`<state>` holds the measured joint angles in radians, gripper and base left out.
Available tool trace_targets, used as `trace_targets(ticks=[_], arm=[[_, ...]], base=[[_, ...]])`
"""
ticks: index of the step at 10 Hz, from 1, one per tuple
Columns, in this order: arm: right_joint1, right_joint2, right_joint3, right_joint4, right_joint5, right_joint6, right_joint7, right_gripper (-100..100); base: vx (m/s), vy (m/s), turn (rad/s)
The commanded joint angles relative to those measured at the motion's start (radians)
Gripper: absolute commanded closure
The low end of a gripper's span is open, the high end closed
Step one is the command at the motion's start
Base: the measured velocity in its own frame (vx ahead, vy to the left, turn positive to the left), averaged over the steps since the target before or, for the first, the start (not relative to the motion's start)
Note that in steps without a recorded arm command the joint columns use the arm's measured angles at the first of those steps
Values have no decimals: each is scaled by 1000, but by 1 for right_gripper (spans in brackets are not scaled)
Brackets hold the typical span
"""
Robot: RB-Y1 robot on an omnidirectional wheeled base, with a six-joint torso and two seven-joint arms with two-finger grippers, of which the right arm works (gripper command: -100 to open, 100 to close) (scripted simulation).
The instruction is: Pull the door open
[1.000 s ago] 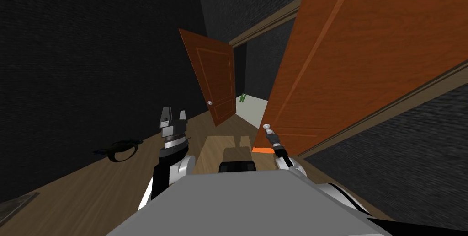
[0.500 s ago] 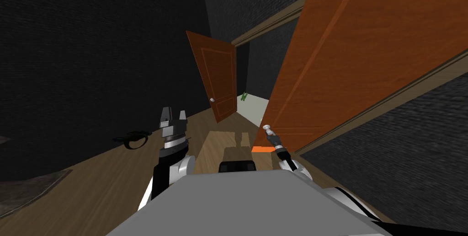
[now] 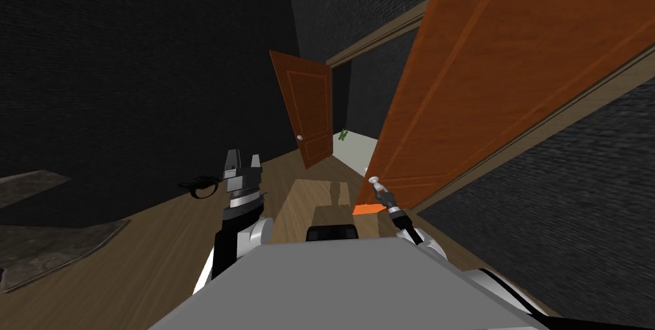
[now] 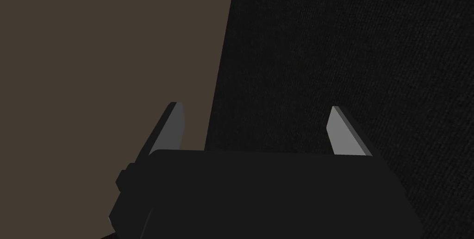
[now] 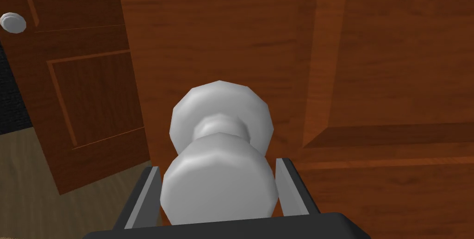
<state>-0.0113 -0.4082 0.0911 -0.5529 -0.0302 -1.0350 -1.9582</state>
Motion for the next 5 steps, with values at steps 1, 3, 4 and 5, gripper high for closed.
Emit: trace_targets(ticks=[1, 3, 4, 5], arm=[[2, -6, 9, 24, 8, -32, -11, 100], [16, -22, 21, 28, 19, -65, -30, 100], [26, -33, 30, 31, 26, -86, -43, 100], [35, -42, 37, 34, 32, -105, -54, 100]], base=[[-151, -52, 59], [-146, -72, 81], [-173, -55, 92], [-204, -82, 94]])
